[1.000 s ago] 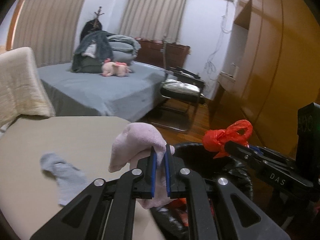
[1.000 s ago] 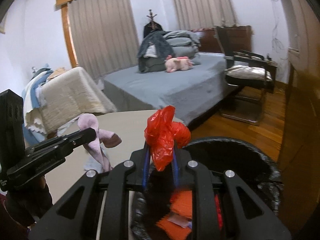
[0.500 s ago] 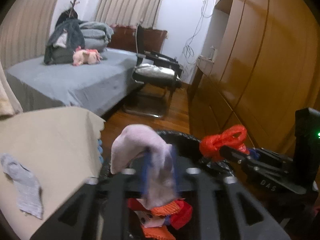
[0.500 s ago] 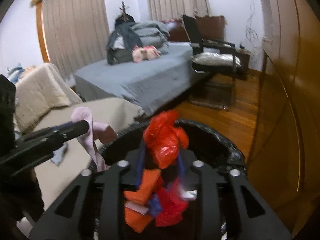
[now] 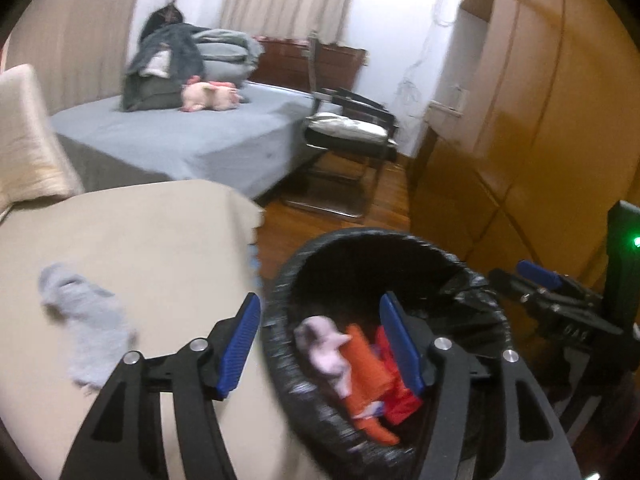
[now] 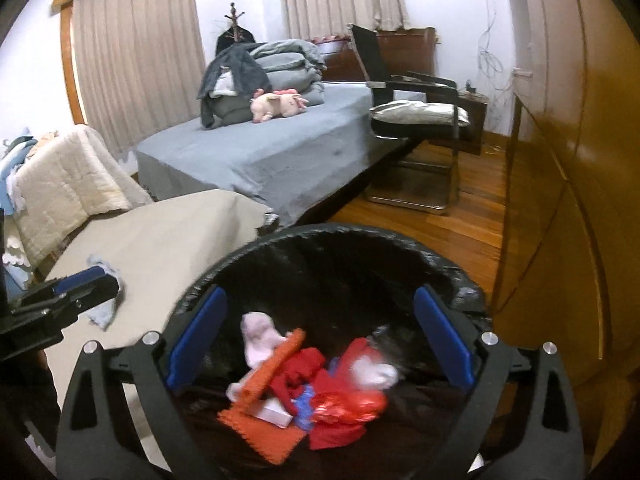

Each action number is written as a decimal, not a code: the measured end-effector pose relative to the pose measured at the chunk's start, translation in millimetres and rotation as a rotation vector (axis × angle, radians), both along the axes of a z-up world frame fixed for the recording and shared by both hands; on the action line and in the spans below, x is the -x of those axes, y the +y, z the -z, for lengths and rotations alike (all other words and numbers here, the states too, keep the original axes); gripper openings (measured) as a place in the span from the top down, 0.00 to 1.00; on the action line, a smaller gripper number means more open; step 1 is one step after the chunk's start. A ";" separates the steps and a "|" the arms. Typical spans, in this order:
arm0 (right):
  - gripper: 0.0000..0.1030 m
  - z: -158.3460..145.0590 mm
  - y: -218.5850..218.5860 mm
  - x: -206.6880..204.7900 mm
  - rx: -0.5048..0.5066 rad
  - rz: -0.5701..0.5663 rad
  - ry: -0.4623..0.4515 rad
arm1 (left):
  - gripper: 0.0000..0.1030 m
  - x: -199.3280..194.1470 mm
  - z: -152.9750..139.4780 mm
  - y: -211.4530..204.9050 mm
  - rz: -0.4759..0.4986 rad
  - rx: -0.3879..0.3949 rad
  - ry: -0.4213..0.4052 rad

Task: Collect trash
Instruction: 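Carry the pink sock and red plastic bag over the bin and release both, then bring both tools back to the grey sock on the table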

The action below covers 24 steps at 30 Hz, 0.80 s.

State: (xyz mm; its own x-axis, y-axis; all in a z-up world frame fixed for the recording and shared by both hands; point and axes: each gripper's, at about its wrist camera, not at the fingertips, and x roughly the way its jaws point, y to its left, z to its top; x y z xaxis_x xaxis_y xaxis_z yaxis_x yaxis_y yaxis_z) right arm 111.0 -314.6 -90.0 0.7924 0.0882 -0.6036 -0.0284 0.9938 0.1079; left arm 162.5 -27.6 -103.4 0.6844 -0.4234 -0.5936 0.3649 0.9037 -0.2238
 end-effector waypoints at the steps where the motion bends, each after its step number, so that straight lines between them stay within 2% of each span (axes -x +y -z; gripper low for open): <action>1: 0.10 -1.8 7.0 -3.1 -0.005 -0.012 -0.003 | 0.40 2.4 -0.2 8.0 -0.020 -0.007 -0.005; 12: 0.10 -8.2 91.2 -25.7 -0.033 -0.180 -0.030 | 0.38 10.1 -4.8 101.9 -0.251 -0.062 -0.042; 17: 0.10 -6.7 125.3 -38.6 -0.030 -0.235 -0.035 | 0.38 6.5 0.6 127.1 -0.313 -0.070 -0.037; 24: 0.10 1.3 155.2 -60.2 -0.020 -0.266 -0.038 | 0.38 -10.5 17.9 139.6 -0.344 -0.074 -0.004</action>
